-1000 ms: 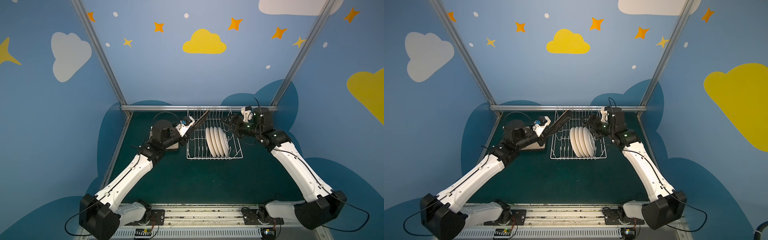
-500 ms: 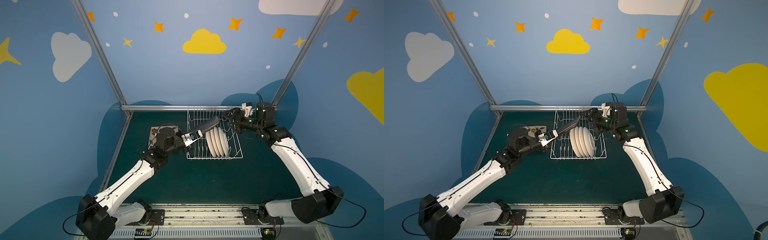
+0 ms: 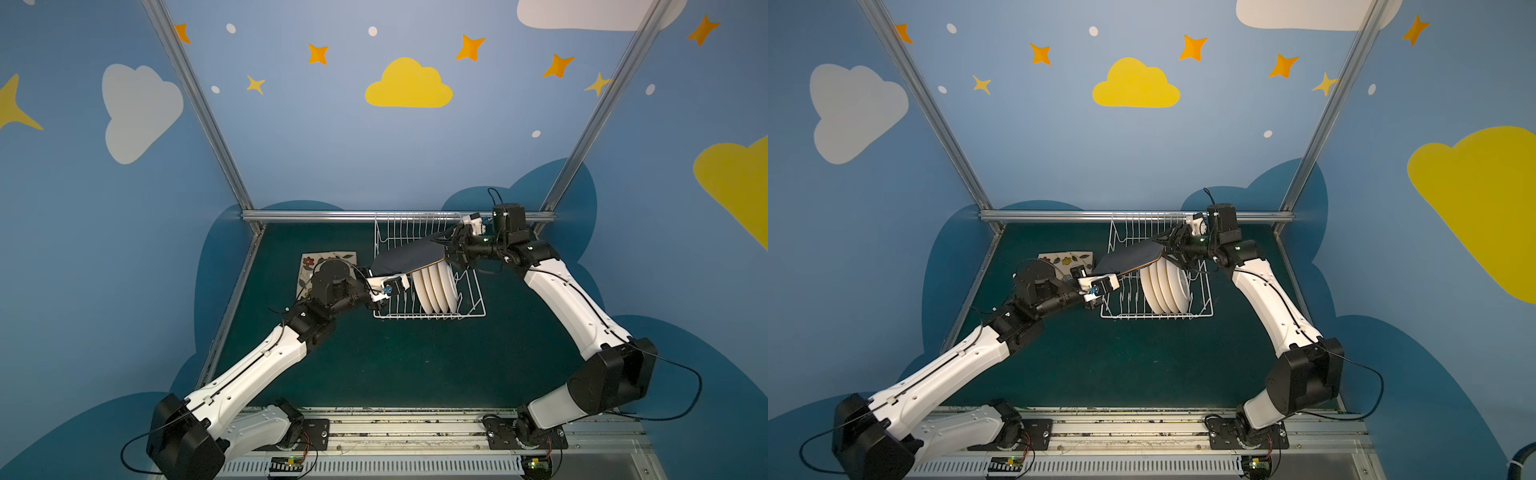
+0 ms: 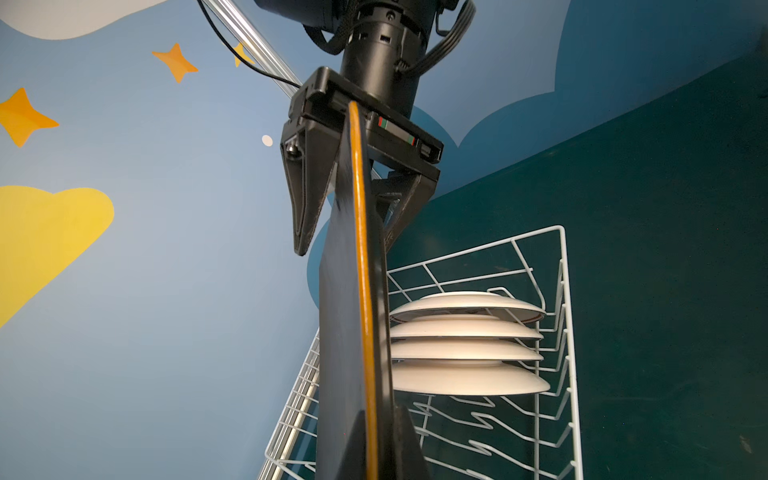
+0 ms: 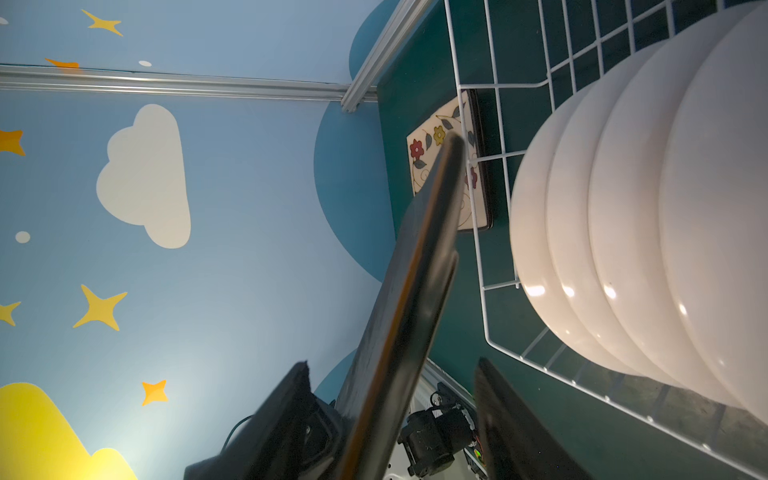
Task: Unload the plates from the dish rack
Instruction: 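Lift the dark square plate up out of the rack with both grippers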
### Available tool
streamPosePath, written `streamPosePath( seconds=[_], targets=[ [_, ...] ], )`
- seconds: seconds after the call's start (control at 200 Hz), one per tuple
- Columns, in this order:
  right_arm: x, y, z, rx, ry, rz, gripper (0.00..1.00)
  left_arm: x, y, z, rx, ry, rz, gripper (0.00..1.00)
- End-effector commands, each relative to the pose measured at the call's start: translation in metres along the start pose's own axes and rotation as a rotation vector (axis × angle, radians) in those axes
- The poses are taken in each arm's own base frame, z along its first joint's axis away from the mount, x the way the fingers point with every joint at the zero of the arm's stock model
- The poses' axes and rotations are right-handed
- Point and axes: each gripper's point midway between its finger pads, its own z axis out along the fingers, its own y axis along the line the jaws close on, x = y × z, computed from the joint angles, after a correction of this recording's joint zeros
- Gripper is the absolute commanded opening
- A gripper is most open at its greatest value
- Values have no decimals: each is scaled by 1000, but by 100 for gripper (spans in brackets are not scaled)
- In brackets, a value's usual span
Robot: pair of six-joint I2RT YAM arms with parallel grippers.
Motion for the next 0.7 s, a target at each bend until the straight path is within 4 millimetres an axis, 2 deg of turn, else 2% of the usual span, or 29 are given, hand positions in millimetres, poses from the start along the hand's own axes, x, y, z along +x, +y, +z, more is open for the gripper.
streamPosePath(
  seconds=[0.0, 0.375, 0.696],
  targets=[
    [10, 11, -4, -20, 35, -13, 63, -56, 45, -24, -186, -172, 153, 3],
    [27, 4, 10, -12, 120, 12, 54, -53, 39, -23, -180, -171, 188, 3],
    [31, -8, 19, 24, 138, 49, 53, -55, 38, -23, -185, -180, 202, 3]
  ],
)
